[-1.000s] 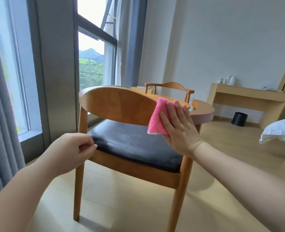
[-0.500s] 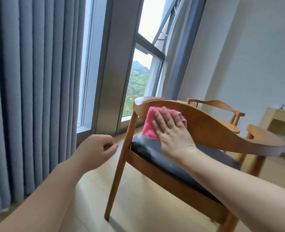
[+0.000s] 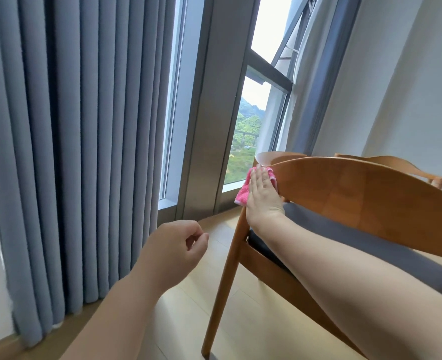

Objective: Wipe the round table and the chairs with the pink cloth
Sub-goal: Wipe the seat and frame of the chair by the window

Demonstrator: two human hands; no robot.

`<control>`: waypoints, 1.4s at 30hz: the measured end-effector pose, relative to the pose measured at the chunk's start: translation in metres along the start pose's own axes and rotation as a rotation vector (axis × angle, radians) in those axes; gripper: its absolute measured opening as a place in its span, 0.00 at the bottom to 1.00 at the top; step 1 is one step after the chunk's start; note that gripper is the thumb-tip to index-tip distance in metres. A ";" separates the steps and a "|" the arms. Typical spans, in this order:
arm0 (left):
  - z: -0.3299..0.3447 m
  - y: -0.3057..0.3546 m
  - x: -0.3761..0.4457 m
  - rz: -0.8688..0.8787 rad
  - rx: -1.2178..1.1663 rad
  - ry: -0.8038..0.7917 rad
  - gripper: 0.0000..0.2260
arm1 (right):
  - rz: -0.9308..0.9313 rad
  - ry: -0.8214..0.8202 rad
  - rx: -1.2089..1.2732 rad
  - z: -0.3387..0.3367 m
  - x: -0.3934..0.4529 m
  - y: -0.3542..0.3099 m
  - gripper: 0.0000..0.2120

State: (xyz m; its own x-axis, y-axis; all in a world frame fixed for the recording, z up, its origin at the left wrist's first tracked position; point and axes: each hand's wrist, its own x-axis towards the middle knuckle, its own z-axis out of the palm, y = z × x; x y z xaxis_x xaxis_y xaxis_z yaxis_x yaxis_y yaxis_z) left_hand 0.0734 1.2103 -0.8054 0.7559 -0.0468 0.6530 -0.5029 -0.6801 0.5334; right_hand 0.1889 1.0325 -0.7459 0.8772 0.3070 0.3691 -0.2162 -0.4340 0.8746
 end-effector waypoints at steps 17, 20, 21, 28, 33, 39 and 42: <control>0.023 -0.037 0.009 -0.016 0.130 0.054 0.04 | -0.098 0.045 0.422 0.061 0.048 -0.035 0.27; 0.028 -0.039 0.006 -0.018 0.119 0.024 0.04 | -0.134 0.042 0.421 0.063 0.049 -0.040 0.27; 0.030 -0.039 0.005 -0.017 0.113 0.016 0.04 | -0.153 0.039 0.411 0.065 0.048 -0.042 0.27; 0.037 -0.040 0.000 -0.023 0.092 -0.022 0.04 | -0.247 0.037 0.462 0.081 0.034 -0.074 0.27; 0.042 -0.050 -0.004 -0.051 0.081 -0.037 0.05 | -0.326 -0.032 0.442 0.094 0.017 -0.109 0.28; 0.051 -0.064 -0.021 -0.094 0.087 -0.099 0.06 | -0.371 -0.058 0.443 0.098 0.002 -0.137 0.29; 0.055 -0.067 -0.025 -0.108 0.086 -0.112 0.06 | -0.396 -0.069 0.440 0.098 -0.004 -0.144 0.29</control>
State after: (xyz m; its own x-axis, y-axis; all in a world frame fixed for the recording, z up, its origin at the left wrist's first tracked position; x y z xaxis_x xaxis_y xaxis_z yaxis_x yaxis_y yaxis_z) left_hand 0.1107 1.2167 -0.8868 0.8479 -0.0481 0.5279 -0.3823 -0.7453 0.5462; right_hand 0.2588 1.0103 -0.9038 0.8840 0.4674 0.0072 0.3181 -0.6128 0.7234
